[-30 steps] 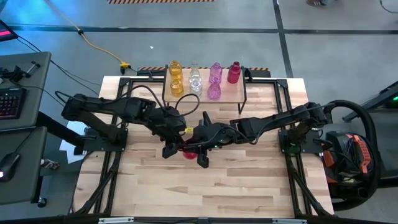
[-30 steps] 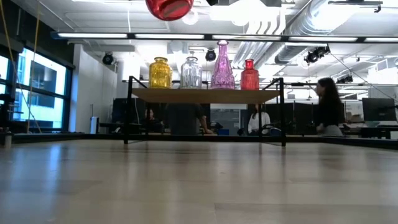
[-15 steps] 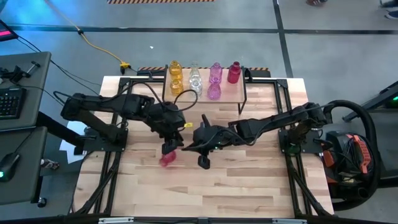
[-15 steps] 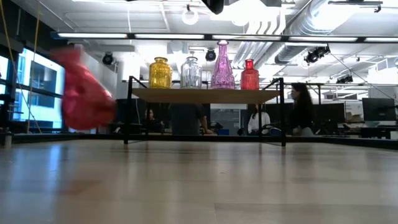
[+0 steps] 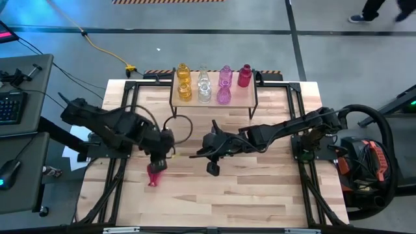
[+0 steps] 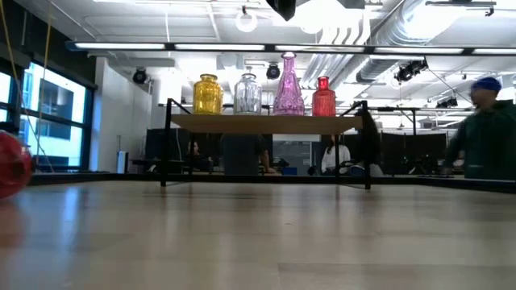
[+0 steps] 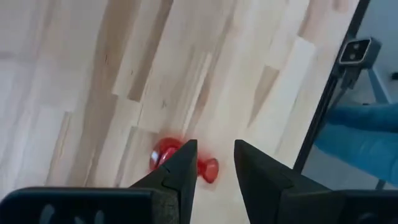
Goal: Sort vases onto shelf
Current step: Put the red vase on the shelf aligned with the other red vase
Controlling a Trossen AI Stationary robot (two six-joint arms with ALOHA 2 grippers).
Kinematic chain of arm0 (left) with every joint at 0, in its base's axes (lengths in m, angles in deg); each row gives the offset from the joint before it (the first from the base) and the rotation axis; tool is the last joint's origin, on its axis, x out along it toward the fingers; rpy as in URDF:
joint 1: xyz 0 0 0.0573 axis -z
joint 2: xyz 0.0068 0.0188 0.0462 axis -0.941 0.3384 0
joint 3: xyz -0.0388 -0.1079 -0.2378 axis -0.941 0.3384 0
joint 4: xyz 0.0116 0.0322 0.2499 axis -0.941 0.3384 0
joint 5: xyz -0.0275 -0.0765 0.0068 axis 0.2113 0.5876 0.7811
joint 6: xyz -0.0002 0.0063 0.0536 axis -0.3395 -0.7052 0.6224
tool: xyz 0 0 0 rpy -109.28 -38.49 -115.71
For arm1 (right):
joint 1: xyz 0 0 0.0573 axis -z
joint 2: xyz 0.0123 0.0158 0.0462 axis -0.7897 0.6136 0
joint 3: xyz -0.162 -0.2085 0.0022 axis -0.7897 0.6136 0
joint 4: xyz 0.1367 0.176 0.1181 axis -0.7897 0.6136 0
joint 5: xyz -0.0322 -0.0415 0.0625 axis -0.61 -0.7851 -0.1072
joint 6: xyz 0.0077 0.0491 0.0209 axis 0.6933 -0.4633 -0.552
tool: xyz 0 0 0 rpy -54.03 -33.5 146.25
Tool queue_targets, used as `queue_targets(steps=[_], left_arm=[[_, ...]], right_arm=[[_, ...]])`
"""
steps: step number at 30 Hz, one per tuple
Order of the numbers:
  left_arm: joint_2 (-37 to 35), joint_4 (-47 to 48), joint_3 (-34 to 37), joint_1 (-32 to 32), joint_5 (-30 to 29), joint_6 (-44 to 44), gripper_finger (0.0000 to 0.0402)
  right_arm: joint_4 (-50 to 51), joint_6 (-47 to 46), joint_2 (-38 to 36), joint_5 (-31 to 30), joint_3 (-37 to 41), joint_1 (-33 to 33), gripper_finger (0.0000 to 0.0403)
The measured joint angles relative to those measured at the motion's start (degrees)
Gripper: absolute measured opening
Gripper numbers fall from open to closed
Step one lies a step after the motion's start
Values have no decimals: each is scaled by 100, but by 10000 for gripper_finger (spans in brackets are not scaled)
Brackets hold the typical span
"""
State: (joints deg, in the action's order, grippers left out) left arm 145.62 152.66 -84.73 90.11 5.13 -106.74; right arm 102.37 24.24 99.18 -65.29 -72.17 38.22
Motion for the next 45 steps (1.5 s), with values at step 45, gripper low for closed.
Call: queue_targets(steps=[45], left_arm=[[1015,-1389,1464,3842,459,-5118,97]], right_arm=[[-194,415,-11,-452,4,41,1]])
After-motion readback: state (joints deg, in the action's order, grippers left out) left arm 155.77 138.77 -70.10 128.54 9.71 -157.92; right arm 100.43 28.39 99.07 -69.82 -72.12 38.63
